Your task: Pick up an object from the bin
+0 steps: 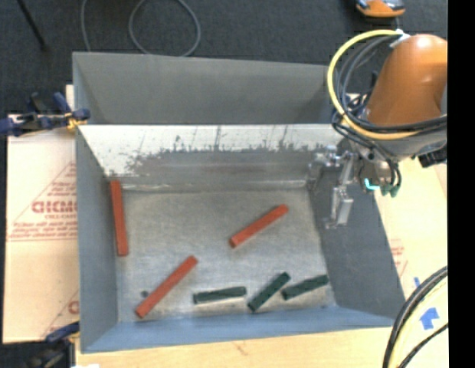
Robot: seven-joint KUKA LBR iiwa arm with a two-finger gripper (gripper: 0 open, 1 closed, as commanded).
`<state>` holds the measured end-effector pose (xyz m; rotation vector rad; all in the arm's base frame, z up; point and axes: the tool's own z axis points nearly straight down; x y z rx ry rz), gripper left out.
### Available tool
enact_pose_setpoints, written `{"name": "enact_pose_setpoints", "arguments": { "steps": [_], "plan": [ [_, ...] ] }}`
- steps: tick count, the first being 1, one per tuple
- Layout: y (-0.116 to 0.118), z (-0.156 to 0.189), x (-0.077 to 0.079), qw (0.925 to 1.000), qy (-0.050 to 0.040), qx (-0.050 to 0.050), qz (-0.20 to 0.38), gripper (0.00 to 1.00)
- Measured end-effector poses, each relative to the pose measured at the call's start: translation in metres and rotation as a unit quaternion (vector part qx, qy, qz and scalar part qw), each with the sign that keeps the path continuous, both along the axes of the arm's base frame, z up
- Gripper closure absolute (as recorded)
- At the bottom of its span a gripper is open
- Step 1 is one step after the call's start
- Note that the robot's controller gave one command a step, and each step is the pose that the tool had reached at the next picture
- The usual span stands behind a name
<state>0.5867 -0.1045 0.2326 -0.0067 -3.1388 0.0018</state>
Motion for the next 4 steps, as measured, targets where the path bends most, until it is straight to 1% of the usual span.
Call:
{"name": "enact_pose_setpoints", "arguments": {
  "steps": [1, 2, 3, 4],
  "plan": [
    [0.055, -0.15, 0.012, 0.9936, -0.0002, 0.001, 0.113, 0.0],
    [0.053, -0.146, 0.014, 0.9936, -0.0034, -0.001, 0.113, 1.0],
    [0.091, -0.063, 0.006, 0.991, -0.0073, 0.0, 0.133, 1.0],
    [0.036, 0.006, 0.042, 0.9918, -0.0082, -0.002, 0.127, 1.0]
  ]
}}
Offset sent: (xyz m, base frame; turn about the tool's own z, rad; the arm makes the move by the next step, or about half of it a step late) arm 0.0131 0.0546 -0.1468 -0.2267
